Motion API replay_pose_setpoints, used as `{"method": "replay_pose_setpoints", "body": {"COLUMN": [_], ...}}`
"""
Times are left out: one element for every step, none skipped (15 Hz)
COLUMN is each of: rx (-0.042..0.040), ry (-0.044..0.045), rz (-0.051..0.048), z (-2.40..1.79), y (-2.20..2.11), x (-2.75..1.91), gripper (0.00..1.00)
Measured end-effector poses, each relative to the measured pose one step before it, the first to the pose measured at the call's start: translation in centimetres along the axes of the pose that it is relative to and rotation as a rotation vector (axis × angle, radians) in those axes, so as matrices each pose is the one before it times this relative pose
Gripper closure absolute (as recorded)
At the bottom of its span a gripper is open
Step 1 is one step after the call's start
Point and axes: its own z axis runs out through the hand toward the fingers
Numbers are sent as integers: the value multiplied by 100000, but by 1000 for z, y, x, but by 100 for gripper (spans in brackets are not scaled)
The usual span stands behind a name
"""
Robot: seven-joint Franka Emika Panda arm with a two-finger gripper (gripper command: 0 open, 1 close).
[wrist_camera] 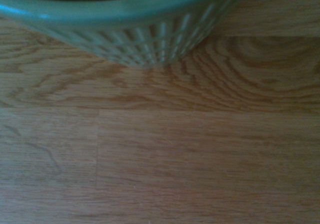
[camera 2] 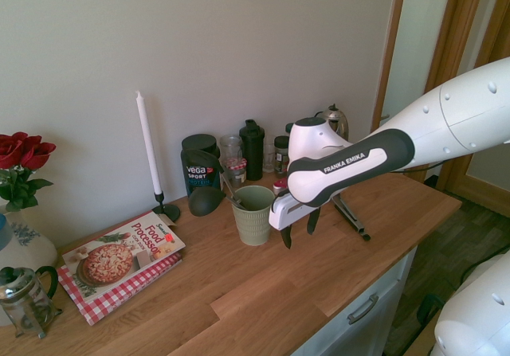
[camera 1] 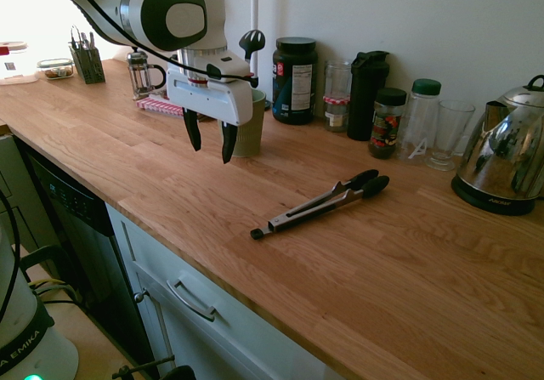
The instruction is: Put the tongs back in the holder
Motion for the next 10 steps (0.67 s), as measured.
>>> {"method": "replay_pose_setpoints", "body": {"rx": [-61,-7,412,708,1488,1357,1156,1183,843,152], "ry": [-334,-533,135,255,891,853,915,1068,897,387], "rz": [226,372,501,1079,1819,2376,3127,4336,4955,4414], "z": [72,69,-718,-1562,-2206,-2132,-1824,-1264,-531,239], "y": [21,36,-25,-2,227,516,878,917,943,801], "x": [12,125,522,875,1137,1198,1365,1591,1789,1816], "gripper": [0,0,0,0,0,0,0,0,0,0]}}
